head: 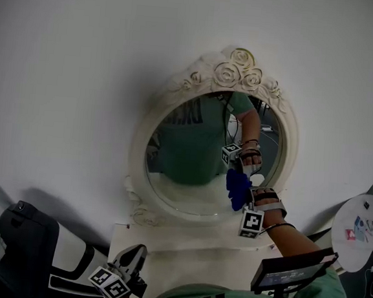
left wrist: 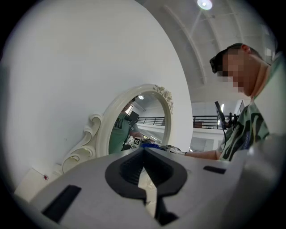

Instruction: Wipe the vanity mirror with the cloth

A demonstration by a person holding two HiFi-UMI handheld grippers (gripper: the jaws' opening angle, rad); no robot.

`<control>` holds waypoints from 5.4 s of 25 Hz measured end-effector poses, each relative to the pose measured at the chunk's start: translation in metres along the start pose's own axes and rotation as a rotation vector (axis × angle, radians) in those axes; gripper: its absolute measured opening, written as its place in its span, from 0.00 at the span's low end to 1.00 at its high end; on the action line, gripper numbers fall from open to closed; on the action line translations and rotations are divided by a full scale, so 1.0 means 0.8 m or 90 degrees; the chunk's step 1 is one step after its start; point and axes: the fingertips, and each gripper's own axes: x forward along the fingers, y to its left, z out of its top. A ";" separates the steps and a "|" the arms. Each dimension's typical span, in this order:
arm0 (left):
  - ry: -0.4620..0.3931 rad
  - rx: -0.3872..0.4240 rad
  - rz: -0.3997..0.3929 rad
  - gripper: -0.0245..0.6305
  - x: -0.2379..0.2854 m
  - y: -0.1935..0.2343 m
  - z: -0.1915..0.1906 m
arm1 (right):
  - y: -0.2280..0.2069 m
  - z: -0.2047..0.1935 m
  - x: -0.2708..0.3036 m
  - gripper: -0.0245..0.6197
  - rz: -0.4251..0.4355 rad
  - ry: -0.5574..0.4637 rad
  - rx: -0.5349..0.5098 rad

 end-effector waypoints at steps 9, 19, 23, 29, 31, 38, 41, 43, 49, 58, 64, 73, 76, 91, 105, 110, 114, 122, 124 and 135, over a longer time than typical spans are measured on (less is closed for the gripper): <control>0.003 0.006 0.000 0.05 -0.001 -0.001 0.003 | 0.010 -0.082 0.008 0.17 0.018 0.093 0.046; -0.016 0.005 0.022 0.05 -0.021 0.006 0.008 | -0.011 0.103 -0.019 0.17 0.005 -0.088 0.004; -0.025 0.006 0.031 0.05 -0.033 0.007 0.009 | 0.005 0.246 -0.029 0.17 0.006 -0.200 -0.071; -0.044 0.006 0.067 0.05 -0.062 0.019 0.014 | 0.022 0.376 -0.032 0.17 0.011 -0.268 -0.151; -0.049 0.005 0.079 0.05 -0.072 0.023 0.015 | 0.025 0.389 -0.023 0.17 0.016 -0.264 -0.162; -0.052 0.000 0.082 0.05 -0.077 0.024 0.014 | 0.038 0.355 -0.011 0.17 0.038 -0.234 -0.156; -0.049 0.002 0.071 0.05 -0.068 0.021 0.015 | 0.049 0.304 -0.003 0.17 0.057 -0.202 -0.141; -0.043 0.001 0.062 0.05 -0.061 0.019 0.013 | 0.057 0.262 0.002 0.17 0.067 -0.175 -0.130; -0.029 -0.001 0.027 0.05 -0.033 0.007 0.008 | 0.069 0.131 0.017 0.17 0.090 -0.073 -0.102; -0.019 -0.003 0.009 0.05 -0.019 0.004 0.005 | 0.083 -0.032 0.032 0.17 0.130 0.088 -0.062; -0.018 0.000 0.005 0.05 -0.016 0.001 0.003 | 0.079 -0.045 0.033 0.16 0.153 0.116 -0.028; -0.029 -0.004 0.025 0.05 -0.032 0.006 0.007 | 0.076 0.074 -0.002 0.17 0.153 -0.011 -0.062; -0.035 -0.002 0.031 0.05 -0.038 0.005 0.007 | 0.085 0.167 0.000 0.17 0.134 -0.101 -0.094; -0.065 -0.011 0.113 0.05 -0.105 0.034 0.012 | 0.114 0.337 0.018 0.17 0.129 -0.177 -0.201; -0.024 -0.002 0.026 0.05 -0.037 0.006 0.006 | 0.145 0.127 0.044 0.17 0.184 -0.013 -0.139; -0.016 -0.003 0.009 0.05 -0.021 0.000 0.004 | 0.151 0.037 0.052 0.16 0.210 0.067 -0.101; -0.011 -0.003 0.002 0.05 -0.016 -0.002 0.001 | 0.146 0.014 0.052 0.16 0.219 0.090 -0.068; -0.019 -0.003 0.012 0.05 -0.023 -0.003 0.003 | 0.147 0.012 0.051 0.16 0.232 0.098 -0.076; -0.023 -0.005 0.022 0.05 -0.030 -0.001 0.004 | 0.148 0.015 0.047 0.16 0.237 0.090 -0.084; -0.053 -0.007 0.061 0.05 -0.068 0.015 0.007 | 0.152 0.249 0.009 0.16 0.203 -0.152 -0.165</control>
